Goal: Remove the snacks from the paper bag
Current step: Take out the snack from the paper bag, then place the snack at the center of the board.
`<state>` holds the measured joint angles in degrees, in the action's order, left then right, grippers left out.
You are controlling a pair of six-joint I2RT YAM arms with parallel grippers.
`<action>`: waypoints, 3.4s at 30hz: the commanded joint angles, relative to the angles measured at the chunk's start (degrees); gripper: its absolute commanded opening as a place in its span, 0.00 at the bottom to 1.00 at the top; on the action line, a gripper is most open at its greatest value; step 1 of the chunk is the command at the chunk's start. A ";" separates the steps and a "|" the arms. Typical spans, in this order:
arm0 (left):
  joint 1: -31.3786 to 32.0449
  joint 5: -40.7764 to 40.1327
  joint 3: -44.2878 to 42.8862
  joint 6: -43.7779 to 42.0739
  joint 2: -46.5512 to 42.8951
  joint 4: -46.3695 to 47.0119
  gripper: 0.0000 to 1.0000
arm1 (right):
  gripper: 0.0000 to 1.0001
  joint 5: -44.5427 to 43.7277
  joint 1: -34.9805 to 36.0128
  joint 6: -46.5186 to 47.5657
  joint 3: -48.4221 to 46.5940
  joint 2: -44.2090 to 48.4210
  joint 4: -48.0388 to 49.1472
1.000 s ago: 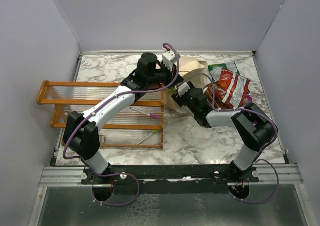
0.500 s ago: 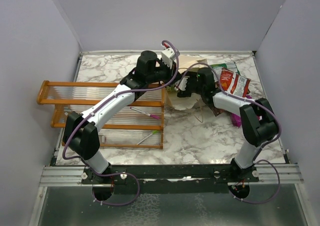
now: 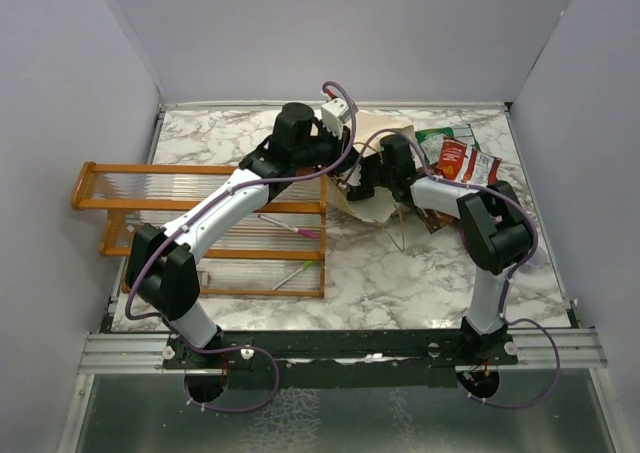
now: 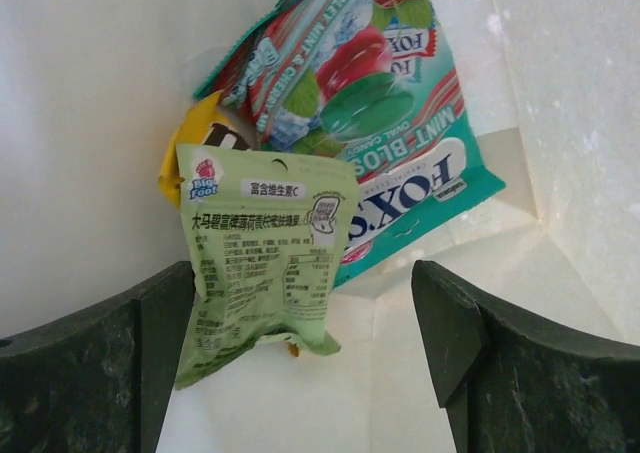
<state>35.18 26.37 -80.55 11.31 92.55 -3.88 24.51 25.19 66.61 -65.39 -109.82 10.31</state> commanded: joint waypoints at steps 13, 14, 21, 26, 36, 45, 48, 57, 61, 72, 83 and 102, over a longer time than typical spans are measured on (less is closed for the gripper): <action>-1.35 1.71 0.49 3.25 -1.31 0.72 0.00 | 0.63 -15.98 3.55 -6.30 -9.10 -12.59 7.93; -1.66 1.52 0.53 3.48 -1.37 0.84 0.00 | 0.59 -16.22 3.55 -7.55 -9.32 -12.53 8.20; -3.55 0.52 1.21 4.65 -1.83 1.68 0.00 | 0.21 -13.09 4.25 -13.04 -8.91 -8.48 8.13; -3.97 0.05 1.54 5.37 -1.61 2.11 0.00 | 0.03 -14.27 5.88 -16.23 -5.22 -3.87 8.64; -4.02 -0.78 1.79 5.38 -1.91 2.20 0.00 | 0.01 -12.12 6.27 -30.74 9.65 10.53 15.80; -4.04 -1.76 2.36 4.39 -1.51 2.40 0.00 | 0.01 -15.39 6.27 -34.52 18.79 16.74 20.76; -4.06 -1.67 2.33 4.34 -1.48 2.39 0.00 | 0.01 -15.92 6.27 -36.07 19.85 18.22 21.70; -4.06 -3.30 1.48 3.91 -1.81 0.89 0.00 | 0.01 -16.85 6.27 -43.96 22.68 30.18 12.25; -4.05 -4.59 0.82 3.99 -1.68 -0.53 0.00 | 0.01 -11.42 6.27 -53.00 24.99 39.53 4.94; -4.12 -6.57 0.22 4.27 -1.56 -1.87 0.00 | 0.01 -16.83 6.27 -70.72 34.38 68.98 -3.05; -4.08 -10.72 0.47 3.94 -2.54 -2.66 0.00 | 0.01 -29.60 6.27 -72.09 32.55 82.68 -11.69; -4.11 -10.68 0.86 3.30 -3.94 -2.14 0.00 | 0.01 -71.15 4.96 -77.77 30.92 54.59 -9.56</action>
<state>31.51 16.75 -79.07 15.53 91.18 -5.26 -40.53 31.22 -11.70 -33.74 -51.42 -2.81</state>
